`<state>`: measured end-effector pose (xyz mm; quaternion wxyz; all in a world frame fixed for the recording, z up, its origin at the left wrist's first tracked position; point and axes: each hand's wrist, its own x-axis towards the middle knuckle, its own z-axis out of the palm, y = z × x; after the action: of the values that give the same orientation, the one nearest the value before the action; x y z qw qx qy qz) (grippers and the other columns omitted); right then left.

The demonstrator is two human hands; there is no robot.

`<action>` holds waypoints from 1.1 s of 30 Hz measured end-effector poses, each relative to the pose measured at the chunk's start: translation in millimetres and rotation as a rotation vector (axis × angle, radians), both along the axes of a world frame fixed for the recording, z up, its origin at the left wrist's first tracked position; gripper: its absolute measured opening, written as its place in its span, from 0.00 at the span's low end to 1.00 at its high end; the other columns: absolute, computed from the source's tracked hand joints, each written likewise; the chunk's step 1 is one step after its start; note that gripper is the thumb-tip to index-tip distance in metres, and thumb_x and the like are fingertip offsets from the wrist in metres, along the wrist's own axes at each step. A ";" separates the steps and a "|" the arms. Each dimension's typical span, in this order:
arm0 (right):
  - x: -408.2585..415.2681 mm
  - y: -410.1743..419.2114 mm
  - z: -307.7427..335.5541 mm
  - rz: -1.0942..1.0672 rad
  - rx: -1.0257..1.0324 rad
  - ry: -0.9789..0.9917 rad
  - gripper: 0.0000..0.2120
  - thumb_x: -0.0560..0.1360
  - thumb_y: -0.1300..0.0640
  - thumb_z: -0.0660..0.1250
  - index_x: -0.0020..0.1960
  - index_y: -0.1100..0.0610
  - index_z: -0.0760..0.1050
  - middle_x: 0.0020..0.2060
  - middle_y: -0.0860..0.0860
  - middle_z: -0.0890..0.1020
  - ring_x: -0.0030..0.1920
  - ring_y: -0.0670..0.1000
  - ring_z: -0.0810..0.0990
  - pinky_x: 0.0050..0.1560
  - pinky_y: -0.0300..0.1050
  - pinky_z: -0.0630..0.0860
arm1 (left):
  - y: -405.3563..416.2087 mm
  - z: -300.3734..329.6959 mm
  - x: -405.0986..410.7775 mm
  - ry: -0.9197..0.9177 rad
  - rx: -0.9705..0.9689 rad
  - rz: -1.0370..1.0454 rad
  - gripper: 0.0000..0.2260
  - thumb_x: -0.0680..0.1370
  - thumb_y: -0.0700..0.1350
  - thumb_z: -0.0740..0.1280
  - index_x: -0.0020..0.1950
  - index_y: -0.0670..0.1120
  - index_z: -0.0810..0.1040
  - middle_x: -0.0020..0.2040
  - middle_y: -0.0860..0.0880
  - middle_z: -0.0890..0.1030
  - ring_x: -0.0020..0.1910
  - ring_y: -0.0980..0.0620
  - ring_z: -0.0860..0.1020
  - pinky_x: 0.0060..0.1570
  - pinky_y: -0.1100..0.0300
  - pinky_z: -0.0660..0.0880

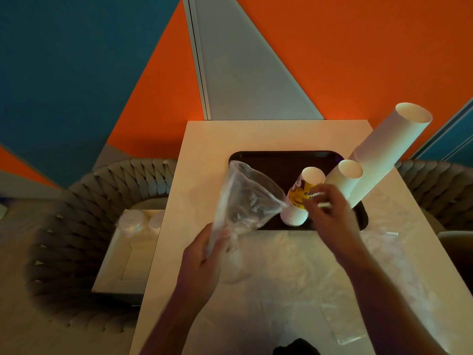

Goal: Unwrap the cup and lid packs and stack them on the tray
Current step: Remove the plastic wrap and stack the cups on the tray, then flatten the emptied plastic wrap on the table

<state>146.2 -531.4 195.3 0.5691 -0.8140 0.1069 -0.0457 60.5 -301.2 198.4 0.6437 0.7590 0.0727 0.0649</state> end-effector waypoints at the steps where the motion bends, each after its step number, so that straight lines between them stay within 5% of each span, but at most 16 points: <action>1: -7.5 5.8 0.1 0.062 0.132 0.136 0.03 0.79 0.57 0.70 0.52 0.52 0.76 0.41 0.50 0.80 0.36 0.48 0.79 0.36 0.42 0.75 | -1.7 0.8 1.6 -0.018 -0.013 0.013 0.09 0.78 0.52 0.62 0.51 0.62 0.81 0.46 0.59 0.84 0.46 0.59 0.83 0.46 0.68 0.78; 2: -14.3 11.6 -0.4 0.146 0.250 0.276 0.01 0.80 0.57 0.68 0.51 0.54 0.76 0.39 0.53 0.80 0.35 0.50 0.78 0.35 0.43 0.75 | -3.1 0.7 2.8 -0.036 -0.034 0.020 0.10 0.79 0.51 0.61 0.55 0.61 0.80 0.48 0.63 0.84 0.49 0.62 0.82 0.48 0.71 0.76; 6: -33.1 35.8 1.0 0.428 0.453 0.757 0.18 0.82 0.43 0.62 0.62 0.57 0.73 0.44 0.60 0.85 0.40 0.58 0.82 0.42 0.48 0.76 | -8.3 -3.4 10.8 -0.101 -0.136 0.025 0.11 0.82 0.50 0.58 0.63 0.54 0.73 0.52 0.66 0.83 0.55 0.66 0.80 0.54 0.73 0.73; 10: -40.3 59.9 11.1 0.582 0.792 0.910 0.27 0.78 0.36 0.59 0.68 0.54 0.72 0.55 0.64 0.84 0.48 0.63 0.85 0.49 0.53 0.80 | -14.9 1.9 19.2 -0.119 -0.287 0.022 0.13 0.83 0.50 0.58 0.66 0.49 0.71 0.53 0.63 0.84 0.55 0.62 0.81 0.51 0.70 0.76; 15: -39.6 87.2 12.9 0.244 1.126 0.612 0.26 0.72 0.57 0.72 0.68 0.59 0.70 0.49 0.59 0.84 0.40 0.56 0.85 0.40 0.49 0.83 | -15.8 -0.1 23.7 -0.118 -0.329 0.082 0.21 0.79 0.56 0.63 0.70 0.49 0.70 0.58 0.53 0.83 0.61 0.56 0.80 0.57 0.64 0.77; 19: -31.6 82.3 11.1 0.094 1.046 0.389 0.28 0.67 0.65 0.73 0.63 0.54 0.68 0.44 0.56 0.85 0.37 0.51 0.83 0.37 0.46 0.81 | -0.5 -7.2 23.9 -0.061 -0.277 0.080 0.27 0.74 0.64 0.66 0.72 0.59 0.65 0.71 0.51 0.74 0.69 0.53 0.74 0.68 0.50 0.73; 23: -27.4 62.8 9.7 0.185 0.928 0.174 0.24 0.72 0.68 0.71 0.61 0.52 0.66 0.53 0.66 0.84 0.49 0.59 0.83 0.49 0.51 0.83 | 26.0 -4.7 25.0 -0.041 -0.435 0.115 0.52 0.62 0.70 0.76 0.78 0.51 0.59 0.71 0.46 0.74 0.65 0.47 0.78 0.58 0.50 0.80; 26: -24.8 50.1 12.9 0.229 0.762 0.067 0.20 0.69 0.65 0.74 0.55 0.56 0.68 0.55 0.65 0.84 0.53 0.60 0.82 0.54 0.52 0.82 | 45.0 4.5 26.3 -0.129 -0.528 0.165 0.44 0.60 0.66 0.79 0.69 0.58 0.63 0.63 0.52 0.81 0.59 0.42 0.81 0.54 0.46 0.80; 30: -24.9 41.8 18.7 0.318 0.632 0.011 0.16 0.68 0.65 0.73 0.54 0.59 0.75 0.67 0.48 0.80 0.66 0.50 0.79 0.52 0.47 0.83 | 66.5 7.1 29.9 -0.136 -0.631 0.094 0.35 0.60 0.66 0.80 0.55 0.52 0.67 0.58 0.48 0.81 0.49 0.41 0.83 0.50 0.49 0.81; 33: -24.4 37.8 17.9 0.330 0.543 0.030 0.18 0.70 0.66 0.72 0.59 0.57 0.78 0.63 0.44 0.82 0.59 0.52 0.81 0.51 0.51 0.78 | 72.9 5.9 32.0 0.000 -0.597 -0.021 0.36 0.62 0.69 0.77 0.55 0.44 0.74 0.63 0.42 0.80 0.51 0.42 0.83 0.51 0.53 0.82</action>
<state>121.9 -493.7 213.2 0.7637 -0.6392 -0.0097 0.0895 92.5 -228.3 204.3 0.8391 0.5369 0.0805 0.0341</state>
